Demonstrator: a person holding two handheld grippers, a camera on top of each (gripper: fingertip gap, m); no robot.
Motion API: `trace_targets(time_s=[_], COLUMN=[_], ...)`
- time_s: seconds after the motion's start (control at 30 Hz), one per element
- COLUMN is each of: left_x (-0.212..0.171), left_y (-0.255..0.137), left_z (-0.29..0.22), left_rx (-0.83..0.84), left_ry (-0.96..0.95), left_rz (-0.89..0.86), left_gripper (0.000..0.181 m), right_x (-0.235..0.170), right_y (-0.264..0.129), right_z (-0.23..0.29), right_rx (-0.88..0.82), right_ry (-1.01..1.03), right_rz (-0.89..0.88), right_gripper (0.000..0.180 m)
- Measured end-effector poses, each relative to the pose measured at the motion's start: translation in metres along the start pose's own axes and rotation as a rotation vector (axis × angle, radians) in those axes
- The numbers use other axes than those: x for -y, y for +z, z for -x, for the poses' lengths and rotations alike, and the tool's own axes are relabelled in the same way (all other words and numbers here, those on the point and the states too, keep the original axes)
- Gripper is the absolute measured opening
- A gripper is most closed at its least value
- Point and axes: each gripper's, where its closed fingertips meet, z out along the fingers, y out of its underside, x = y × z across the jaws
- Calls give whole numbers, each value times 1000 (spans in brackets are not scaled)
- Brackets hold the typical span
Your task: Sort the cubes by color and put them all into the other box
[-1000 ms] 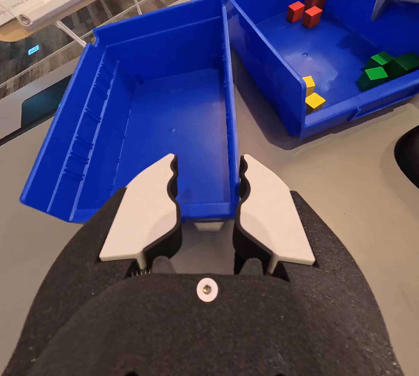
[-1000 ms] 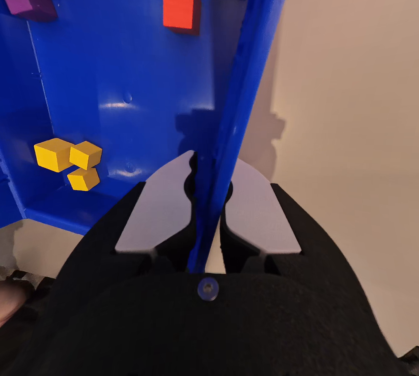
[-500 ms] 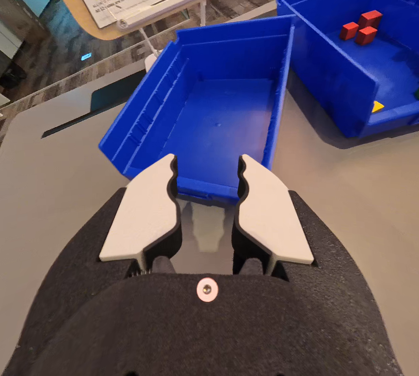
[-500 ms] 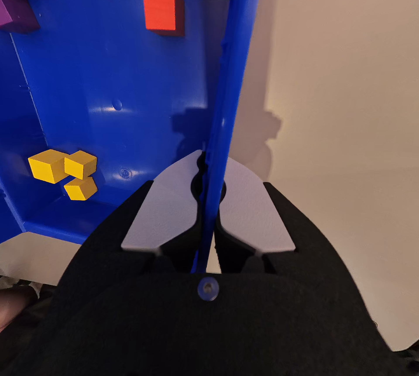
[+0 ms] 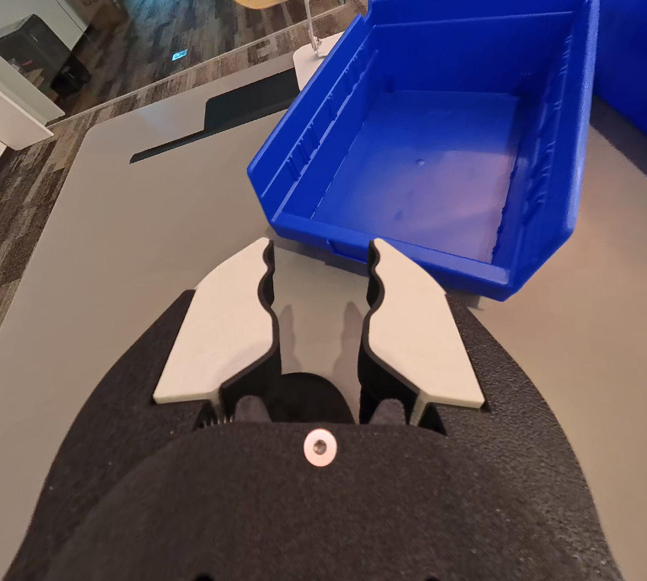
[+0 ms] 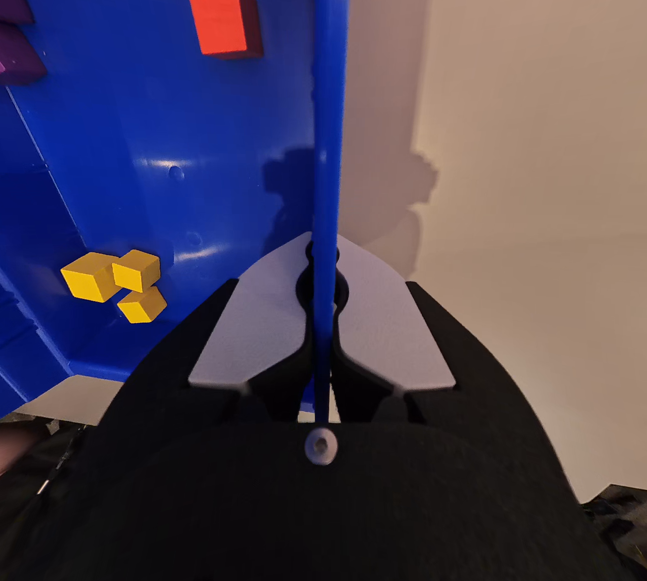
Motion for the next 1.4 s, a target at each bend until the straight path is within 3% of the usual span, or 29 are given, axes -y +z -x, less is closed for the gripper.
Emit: trace_targets(time_s=[0.5,0.9,1.13,1.4], left_x=[-17,-23,-34,-49], left_y=[8,-1,-10,-27], left_z=[20,51,66,101], left_rx=[2,76,105,165], left_ry=[-15,-35,-52,-66], left_rz=[26,22,33,36], left_gripper=[49,48,48,47], right_x=[-7,-8,16,48], right_y=[-21,-117,-153,-145], right_z=[-12,-1,88,250], right_rx=[6,12,54,137], right_ry=[-5,13,-90,-292], right_rz=[11,-44,-62,-38], right_gripper=[4,4,4,4])
